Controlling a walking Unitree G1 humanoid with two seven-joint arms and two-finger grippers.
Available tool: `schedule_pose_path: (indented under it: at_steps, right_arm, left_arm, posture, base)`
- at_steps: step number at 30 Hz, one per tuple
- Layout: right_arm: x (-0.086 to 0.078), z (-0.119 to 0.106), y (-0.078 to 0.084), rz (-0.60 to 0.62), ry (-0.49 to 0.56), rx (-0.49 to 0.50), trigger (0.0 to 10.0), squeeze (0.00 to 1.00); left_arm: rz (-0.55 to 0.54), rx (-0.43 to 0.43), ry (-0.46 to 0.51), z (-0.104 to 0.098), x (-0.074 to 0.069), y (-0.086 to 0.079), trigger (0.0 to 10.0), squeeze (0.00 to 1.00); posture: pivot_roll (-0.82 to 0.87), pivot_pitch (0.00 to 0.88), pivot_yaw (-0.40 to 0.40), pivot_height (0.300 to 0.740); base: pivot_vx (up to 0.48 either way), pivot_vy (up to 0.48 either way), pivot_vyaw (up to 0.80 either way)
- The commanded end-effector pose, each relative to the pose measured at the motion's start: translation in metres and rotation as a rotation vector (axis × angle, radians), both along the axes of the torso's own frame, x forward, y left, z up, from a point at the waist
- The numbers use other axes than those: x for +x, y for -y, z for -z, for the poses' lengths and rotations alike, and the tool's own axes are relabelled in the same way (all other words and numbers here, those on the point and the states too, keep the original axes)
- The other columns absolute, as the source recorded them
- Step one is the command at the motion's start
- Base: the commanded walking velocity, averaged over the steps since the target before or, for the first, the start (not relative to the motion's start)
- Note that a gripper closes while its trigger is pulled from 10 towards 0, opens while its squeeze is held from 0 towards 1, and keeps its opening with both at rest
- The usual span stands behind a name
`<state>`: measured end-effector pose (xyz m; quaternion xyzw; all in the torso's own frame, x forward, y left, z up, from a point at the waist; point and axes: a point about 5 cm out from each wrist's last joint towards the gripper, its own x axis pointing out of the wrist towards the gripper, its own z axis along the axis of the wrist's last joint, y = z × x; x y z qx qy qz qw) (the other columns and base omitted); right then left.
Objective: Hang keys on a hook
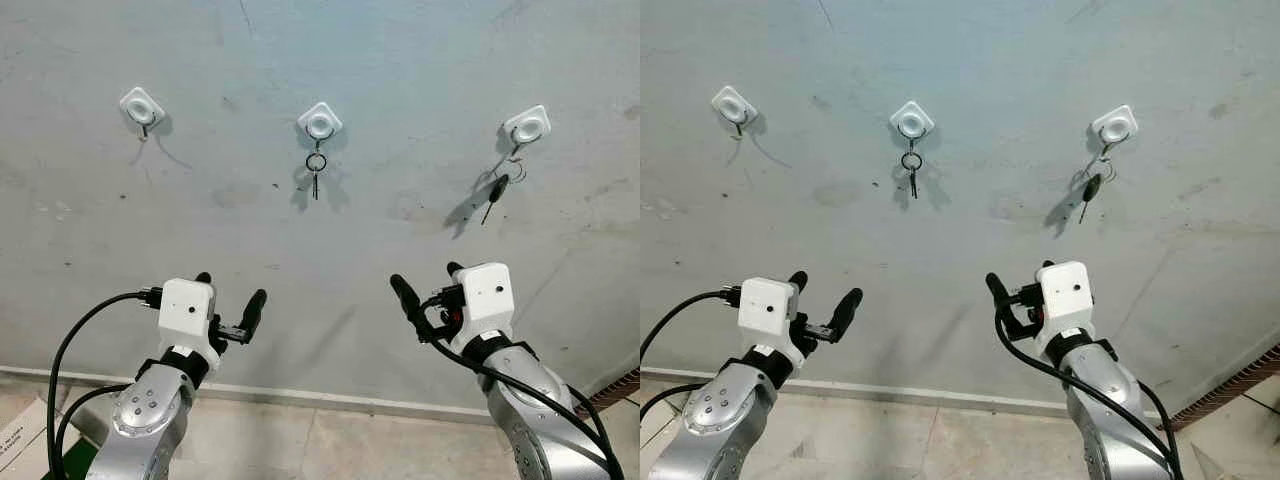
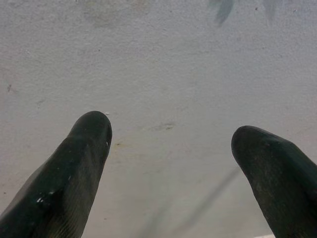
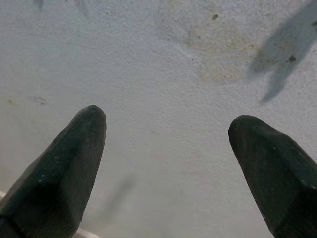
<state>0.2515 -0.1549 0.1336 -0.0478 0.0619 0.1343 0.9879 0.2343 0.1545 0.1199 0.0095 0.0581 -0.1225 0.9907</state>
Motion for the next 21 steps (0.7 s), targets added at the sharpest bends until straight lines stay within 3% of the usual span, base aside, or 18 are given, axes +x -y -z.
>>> schedule_pose_path:
  at_steps: [1, 7, 21]
  right_arm:
    - [0.0008, -0.0006, -0.0001, -0.004, 0.002, -0.003, 10.0, 0.00]
    - [0.0010, -0.0003, -0.0003, -0.006, 0.003, -0.001, 10.0, 0.00]
    - [0.0028, -0.0007, 0.0015, -0.006, 0.006, -0.008, 10.0, 0.00]
  left_arm:
    - [0.001, 0.009, 0.025, -0.0061, 0.0013, 0.0001, 10.0, 0.00]
    - [0.006, 0.010, 0.025, -0.0058, 0.0013, 0.0011, 10.0, 0.00]
    - [0.004, 0.008, 0.024, -0.0053, 0.0025, 0.0015, 10.0, 0.00]
  posture:
    - [0.01, 0.019, 0.042, 0.740]
    - [0.01, 0.015, 0.042, 0.740]
    - [0.01, 0.011, 0.039, 0.740]
  base:
    - [0.000, 0.000, 0.00]
    - [-0.080, 0.000, 0.00]
    - [-0.249, 0.000, 0.00]
